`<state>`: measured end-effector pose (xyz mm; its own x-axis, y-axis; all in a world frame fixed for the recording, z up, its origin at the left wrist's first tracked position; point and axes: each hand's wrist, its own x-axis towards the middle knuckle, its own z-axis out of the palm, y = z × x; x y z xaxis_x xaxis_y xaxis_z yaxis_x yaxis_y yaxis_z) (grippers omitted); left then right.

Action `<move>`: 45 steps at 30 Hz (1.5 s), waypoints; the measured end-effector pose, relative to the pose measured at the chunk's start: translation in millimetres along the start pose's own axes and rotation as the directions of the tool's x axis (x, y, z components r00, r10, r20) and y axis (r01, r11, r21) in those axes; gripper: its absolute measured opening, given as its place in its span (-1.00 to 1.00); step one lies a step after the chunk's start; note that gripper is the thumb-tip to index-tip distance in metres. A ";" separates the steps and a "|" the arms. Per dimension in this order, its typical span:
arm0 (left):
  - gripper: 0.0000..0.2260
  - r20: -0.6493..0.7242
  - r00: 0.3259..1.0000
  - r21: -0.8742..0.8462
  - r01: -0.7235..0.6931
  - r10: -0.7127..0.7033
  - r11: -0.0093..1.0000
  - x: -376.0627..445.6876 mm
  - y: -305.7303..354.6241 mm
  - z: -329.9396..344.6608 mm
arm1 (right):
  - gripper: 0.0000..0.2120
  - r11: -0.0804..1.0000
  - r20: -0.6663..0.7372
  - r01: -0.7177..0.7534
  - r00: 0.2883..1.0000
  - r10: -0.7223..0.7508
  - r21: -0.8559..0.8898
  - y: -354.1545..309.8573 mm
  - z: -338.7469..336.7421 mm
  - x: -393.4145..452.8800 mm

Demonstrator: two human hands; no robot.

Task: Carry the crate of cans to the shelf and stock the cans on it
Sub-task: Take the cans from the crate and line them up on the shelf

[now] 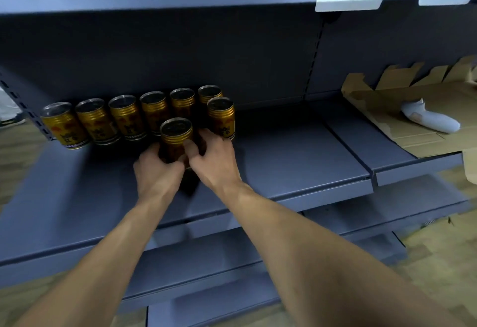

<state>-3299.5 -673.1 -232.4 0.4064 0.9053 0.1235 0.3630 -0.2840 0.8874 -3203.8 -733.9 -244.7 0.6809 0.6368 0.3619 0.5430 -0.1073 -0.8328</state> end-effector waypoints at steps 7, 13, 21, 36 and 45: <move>-0.93 -0.017 1.000 0.076 -0.009 0.010 0.997 13.2 3.4 13.0 | -0.88 0.985 -0.023 -0.167 0.986 0.168 0.040 2.1 7.1 5.0; -0.85 -0.011 0.999 0.100 -0.047 0.049 0.994 28.8 5.8 32.0 | -0.85 0.977 -0.109 -0.213 0.971 0.213 0.016 12.4 -4.0 7.6; -0.70 -0.053 0.994 0.191 -0.085 0.097 0.978 55.2 -1.5 23.0 | -0.85 0.976 -0.090 -0.211 0.972 0.216 0.059 0.3 16.2 8.9; -0.70 -0.044 0.990 0.171 -0.124 0.134 0.977 60.8 -1.5 43.7 | -0.53 0.908 -0.477 -0.418 0.803 0.358 -0.021 14.8 6.9 32.0; -0.65 -0.036 0.994 0.105 -0.101 0.105 0.989 53.4 -1.2 41.4 | -0.51 0.915 -0.418 -0.379 0.860 0.292 -0.140 20.1 10.2 29.0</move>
<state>-3243.5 -637.6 -245.2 0.4115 0.8814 0.2320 0.4063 -0.4053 0.8189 -3178.2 -709.8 -255.3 0.9496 0.1977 0.2431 0.3080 -0.4466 -0.8401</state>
